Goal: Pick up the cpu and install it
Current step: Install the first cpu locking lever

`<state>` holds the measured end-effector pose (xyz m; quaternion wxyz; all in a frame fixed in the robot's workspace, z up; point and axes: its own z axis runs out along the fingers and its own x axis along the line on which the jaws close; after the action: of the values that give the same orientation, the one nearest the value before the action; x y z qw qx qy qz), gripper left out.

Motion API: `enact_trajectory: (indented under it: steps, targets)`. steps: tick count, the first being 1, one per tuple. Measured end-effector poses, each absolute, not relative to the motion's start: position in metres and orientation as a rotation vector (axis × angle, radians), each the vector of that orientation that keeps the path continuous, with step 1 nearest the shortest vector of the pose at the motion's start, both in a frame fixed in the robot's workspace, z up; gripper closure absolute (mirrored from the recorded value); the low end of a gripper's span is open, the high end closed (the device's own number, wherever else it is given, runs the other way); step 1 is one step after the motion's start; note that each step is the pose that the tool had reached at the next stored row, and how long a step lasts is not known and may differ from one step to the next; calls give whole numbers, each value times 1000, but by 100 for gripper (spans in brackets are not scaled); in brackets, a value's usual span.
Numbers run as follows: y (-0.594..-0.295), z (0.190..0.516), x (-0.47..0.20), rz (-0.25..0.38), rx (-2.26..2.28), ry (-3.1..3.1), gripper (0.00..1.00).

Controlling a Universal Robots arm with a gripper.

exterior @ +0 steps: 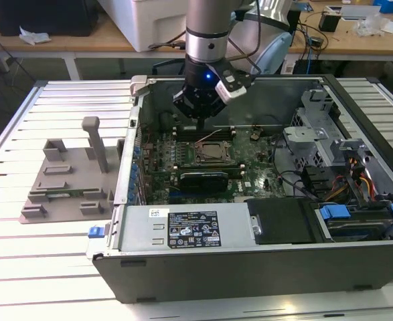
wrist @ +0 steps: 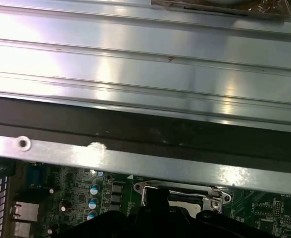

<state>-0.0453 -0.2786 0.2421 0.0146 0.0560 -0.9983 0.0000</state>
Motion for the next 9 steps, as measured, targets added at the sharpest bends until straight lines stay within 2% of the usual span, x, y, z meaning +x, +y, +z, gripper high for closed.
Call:
enact_trajectory:
  steps: [9]
  targets:
    - [-278,225,-34,0,174,-3102,89]
